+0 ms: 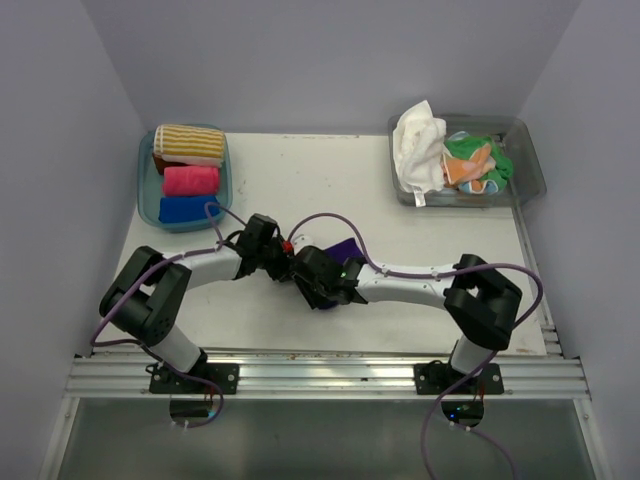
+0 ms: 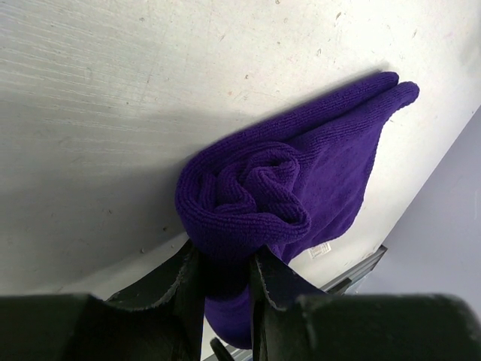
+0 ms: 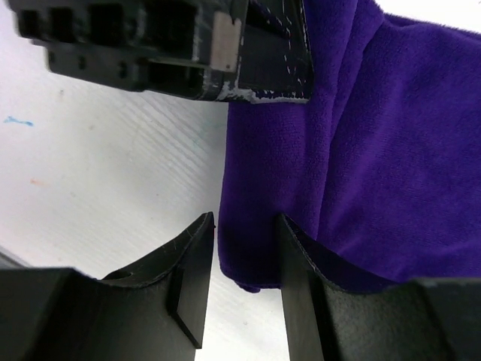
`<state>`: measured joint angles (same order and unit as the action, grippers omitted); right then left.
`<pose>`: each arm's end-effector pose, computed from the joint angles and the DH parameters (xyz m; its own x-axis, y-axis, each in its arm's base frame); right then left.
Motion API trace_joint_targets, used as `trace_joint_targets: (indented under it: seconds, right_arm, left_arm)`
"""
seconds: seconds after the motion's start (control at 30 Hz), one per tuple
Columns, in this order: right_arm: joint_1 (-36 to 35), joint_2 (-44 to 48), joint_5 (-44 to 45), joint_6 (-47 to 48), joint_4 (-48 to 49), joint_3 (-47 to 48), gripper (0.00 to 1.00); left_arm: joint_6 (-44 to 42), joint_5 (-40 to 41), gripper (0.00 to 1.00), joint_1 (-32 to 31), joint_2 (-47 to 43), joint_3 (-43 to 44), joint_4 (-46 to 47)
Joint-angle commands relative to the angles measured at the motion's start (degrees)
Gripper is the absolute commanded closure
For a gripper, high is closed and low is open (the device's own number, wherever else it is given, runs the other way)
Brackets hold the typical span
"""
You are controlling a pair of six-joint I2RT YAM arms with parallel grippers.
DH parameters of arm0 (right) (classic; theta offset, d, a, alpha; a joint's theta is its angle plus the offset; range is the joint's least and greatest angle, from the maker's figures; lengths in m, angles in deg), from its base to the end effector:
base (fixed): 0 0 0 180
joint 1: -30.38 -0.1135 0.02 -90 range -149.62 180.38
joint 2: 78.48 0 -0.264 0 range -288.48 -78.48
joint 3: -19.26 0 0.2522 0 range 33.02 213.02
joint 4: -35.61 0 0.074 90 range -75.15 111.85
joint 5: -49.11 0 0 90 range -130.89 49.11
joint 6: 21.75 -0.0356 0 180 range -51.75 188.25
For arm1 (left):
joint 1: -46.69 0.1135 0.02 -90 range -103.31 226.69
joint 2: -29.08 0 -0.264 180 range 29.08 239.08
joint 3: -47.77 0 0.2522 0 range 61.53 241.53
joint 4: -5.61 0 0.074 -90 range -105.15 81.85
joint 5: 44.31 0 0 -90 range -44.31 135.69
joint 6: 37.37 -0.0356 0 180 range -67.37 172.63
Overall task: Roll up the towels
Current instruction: Roll the towel
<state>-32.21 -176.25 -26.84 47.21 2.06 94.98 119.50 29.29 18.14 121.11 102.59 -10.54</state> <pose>0.1691 0.3074 0.1908 -0.6410 -0.4796 -0.5992 -0.6085 0.7934 0.0159 0.2541 -0.1497 0.1380 -0.8346 -0.5502 -0.0261 -0.4099 0.6520 -0.6378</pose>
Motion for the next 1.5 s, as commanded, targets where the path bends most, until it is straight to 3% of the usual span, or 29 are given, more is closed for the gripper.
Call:
trace_joint_targets:
  seconds: [0.0,0.17,0.63,0.73,0.77,0.8,0.87,0.97,1.23,1.33,1.47]
  right_arm:
    - [-0.17,-1.36,0.99,-1.98,2.56,-1.75,0.58]
    - [-0.34,-1.98,3.18,-2.34,1.78,-1.58,0.56]
    - [-5.44,-8.21,21.63,-5.06,-4.02,1.68,0.54]
    - [-5.35,-10.41,23.83,-7.34,-5.60,2.03,0.66]
    - [-5.27,-10.85,24.10,-8.40,-5.87,2.20,0.80]
    - [-5.18,-11.12,23.93,-8.67,-5.44,1.95,0.88]
    - [-4.83,-10.25,21.39,-8.67,-2.63,-0.06,1.00]
    - [-3.77,-6.56,17.00,-8.23,3.08,-4.10,1.00]
    - [6.67,4.26,-10.21,-8.50,19.42,-15.89,1.00]
    - [9.23,5.93,-17.78,-8.41,22.42,-17.74,1.00]
    - [11.61,6.81,-26.40,-10.85,26.11,-19.41,1.00]
  left_arm:
    - [-1.30,2.96,0.85,-0.18,-1.32,0.60,-5.08]
    - [-1.22,3.13,0.85,-0.18,-1.68,0.60,-5.43]
    - [-0.78,3.13,0.85,-0.27,-2.03,1.39,-6.48]
    - [-0.69,3.05,0.84,-0.27,-2.12,1.39,-6.75]
    - [-0.25,3.04,0.83,-0.27,-2.38,1.31,-6.31]
    - [-0.08,2.70,0.82,-0.27,-2.82,0.35,-5.35]
    - [0.63,1.65,0.78,-0.27,-3.78,-0.62,-3.24]
    - [0.37,0.68,0.65,-0.10,-4.66,-1.16,-2.36]
    - [-0.42,-0.38,0.23,-0.01,-9.06,-3.09,-0.51]
    - [-1.48,-0.47,0.18,-0.10,-8.45,-2.39,-0.77]
    - [-1.92,-1.78,0.19,-0.10,-7.39,-2.21,1.33]
